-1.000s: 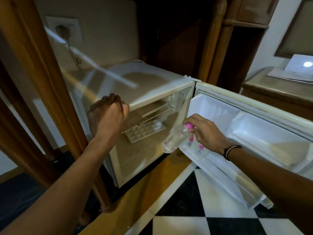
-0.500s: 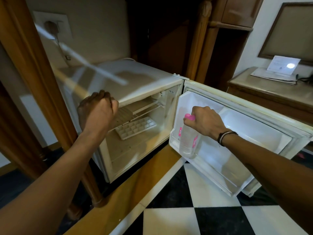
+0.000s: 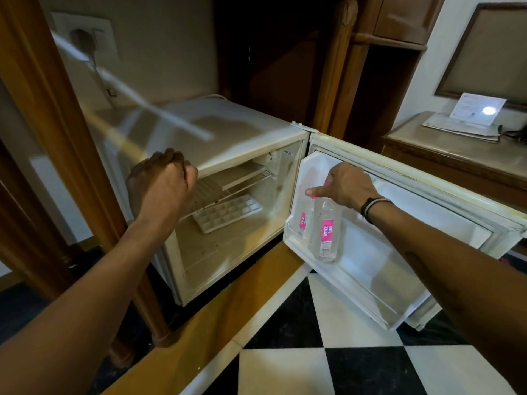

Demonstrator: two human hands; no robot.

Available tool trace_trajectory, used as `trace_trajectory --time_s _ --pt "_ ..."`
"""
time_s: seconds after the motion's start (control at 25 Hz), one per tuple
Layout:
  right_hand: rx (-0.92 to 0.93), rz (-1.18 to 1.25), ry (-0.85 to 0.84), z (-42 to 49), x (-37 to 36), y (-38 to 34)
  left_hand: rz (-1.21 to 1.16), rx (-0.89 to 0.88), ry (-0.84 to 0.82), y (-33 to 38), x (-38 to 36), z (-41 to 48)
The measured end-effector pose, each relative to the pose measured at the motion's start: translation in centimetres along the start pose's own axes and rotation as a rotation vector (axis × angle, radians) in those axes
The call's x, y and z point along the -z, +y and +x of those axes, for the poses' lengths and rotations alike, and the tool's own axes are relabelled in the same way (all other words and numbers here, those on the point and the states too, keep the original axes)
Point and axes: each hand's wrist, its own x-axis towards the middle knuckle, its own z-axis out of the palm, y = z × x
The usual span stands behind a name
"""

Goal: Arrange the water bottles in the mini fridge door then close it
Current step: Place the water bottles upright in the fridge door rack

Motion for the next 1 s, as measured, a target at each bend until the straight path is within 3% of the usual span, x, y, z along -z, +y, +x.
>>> trace_trajectory --time_s 0.2,0.48,1.0 --pt "-0.136 0.057 -0.163 0.4 0.5 1.2 0.024 -0.022 0.038 0.0 -0.5 0.0" --pt "0.131 -0.624 0.122 -0.4 -2.1 1.5 0.044 -0.032 0.035 -0.2 -0.8 0.1" --pt "0.202 -1.144 0.082 -0.4 -6.9 4.1 0.032 -0.061 0.091 -0.2 -1.0 0.1"
